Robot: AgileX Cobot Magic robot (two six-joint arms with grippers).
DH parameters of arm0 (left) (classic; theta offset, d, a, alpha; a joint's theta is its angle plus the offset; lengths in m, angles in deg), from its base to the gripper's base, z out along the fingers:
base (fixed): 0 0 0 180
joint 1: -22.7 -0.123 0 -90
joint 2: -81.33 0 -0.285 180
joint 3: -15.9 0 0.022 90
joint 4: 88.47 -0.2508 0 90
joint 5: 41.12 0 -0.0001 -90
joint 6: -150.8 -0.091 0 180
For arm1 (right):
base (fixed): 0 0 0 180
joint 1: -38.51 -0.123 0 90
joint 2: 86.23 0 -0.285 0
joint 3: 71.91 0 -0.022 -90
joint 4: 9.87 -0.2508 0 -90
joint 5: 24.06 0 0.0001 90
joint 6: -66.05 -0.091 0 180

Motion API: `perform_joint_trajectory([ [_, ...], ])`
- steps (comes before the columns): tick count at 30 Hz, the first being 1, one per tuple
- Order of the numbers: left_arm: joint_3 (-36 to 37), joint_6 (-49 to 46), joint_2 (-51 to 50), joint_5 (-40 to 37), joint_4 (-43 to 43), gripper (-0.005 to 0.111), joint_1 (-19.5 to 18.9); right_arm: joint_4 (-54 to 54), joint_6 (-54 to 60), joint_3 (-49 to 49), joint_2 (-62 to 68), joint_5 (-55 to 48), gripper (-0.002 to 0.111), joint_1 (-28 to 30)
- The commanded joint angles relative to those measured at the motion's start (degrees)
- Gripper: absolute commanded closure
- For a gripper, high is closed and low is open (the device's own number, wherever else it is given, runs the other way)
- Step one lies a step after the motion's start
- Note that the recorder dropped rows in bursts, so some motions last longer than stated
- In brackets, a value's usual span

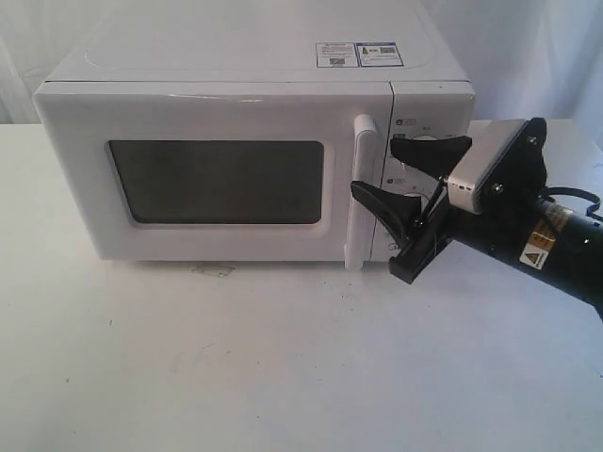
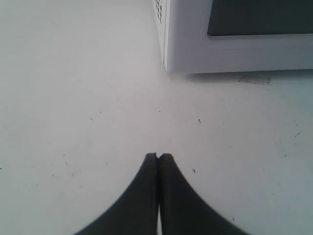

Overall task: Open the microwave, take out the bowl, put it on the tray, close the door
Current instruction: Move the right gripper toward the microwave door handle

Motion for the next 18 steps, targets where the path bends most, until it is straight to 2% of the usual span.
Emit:
perform_joint_trajectory([
  [1,0.2,0.1,0.3,-0.2,0.5,0.107,-0.1,-0.1,0.2,-1.9,2.5,2.2,0.048,0.6],
  [18,0.2,0.1,0.3,-0.2,0.5,0.107,-0.1,1.6,-1.9,-4.5,7.9,5.1,0.048,0.6],
])
